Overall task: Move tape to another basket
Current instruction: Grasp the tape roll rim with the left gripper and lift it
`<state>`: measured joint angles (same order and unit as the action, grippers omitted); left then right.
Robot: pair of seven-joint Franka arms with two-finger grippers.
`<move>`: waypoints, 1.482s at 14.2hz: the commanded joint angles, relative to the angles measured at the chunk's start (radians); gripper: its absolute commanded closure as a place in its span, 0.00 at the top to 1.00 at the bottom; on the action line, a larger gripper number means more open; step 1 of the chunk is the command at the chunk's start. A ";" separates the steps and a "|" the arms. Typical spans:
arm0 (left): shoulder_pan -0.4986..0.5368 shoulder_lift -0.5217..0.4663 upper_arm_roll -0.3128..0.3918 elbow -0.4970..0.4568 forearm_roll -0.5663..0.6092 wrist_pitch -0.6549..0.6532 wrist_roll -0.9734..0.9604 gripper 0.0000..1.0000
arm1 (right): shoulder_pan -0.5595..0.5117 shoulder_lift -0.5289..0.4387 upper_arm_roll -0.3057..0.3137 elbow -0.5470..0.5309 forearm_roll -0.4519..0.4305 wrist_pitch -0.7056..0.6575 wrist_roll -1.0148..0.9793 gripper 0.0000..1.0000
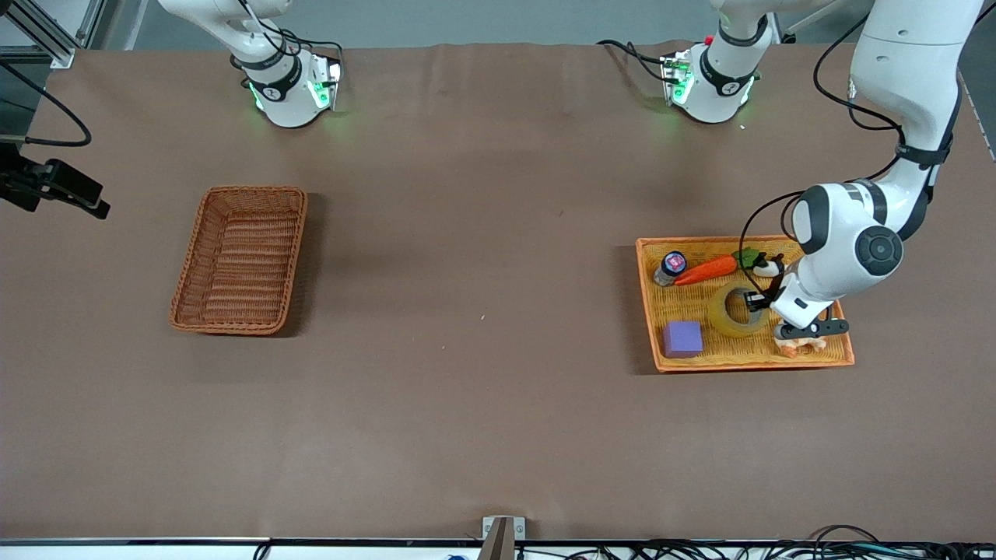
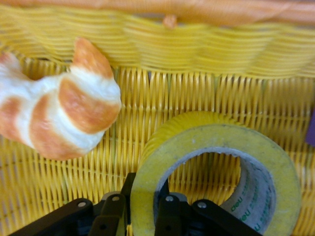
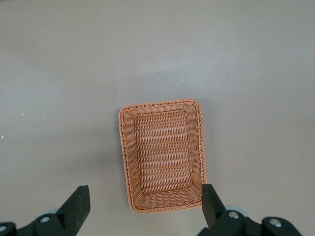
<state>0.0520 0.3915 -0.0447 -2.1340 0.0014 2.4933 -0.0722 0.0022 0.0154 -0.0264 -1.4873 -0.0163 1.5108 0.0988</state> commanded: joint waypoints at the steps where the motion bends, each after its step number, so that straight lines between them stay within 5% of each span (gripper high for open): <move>1: -0.003 -0.114 -0.007 -0.020 0.006 -0.084 0.014 0.00 | -0.008 -0.003 0.002 -0.001 0.019 -0.004 -0.011 1.00; 3: -0.011 -0.138 -0.027 0.041 0.008 -0.181 0.012 0.00 | -0.008 -0.003 0.002 -0.001 0.019 -0.004 -0.011 1.00; 6: -0.017 -0.135 -0.153 0.164 0.006 -0.304 -0.024 0.00 | -0.008 -0.002 0.002 -0.001 0.019 -0.004 -0.011 1.00; 9: -0.075 -0.109 -0.243 0.216 0.006 -0.314 -0.130 0.00 | -0.008 -0.002 0.002 -0.001 0.019 -0.004 -0.011 1.00; 18: -0.526 0.232 -0.241 0.498 0.017 -0.314 -0.642 0.01 | -0.008 -0.002 0.002 -0.002 0.019 -0.003 -0.011 1.00; 21: -0.613 0.290 -0.239 0.597 0.162 -0.365 -0.757 0.00 | -0.008 -0.002 0.002 -0.002 0.019 -0.003 -0.011 1.00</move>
<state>-0.5230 0.6488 -0.2923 -1.6320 0.0855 2.1960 -0.7707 0.0022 0.0161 -0.0269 -1.4875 -0.0163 1.5104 0.0987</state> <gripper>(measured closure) 0.789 0.000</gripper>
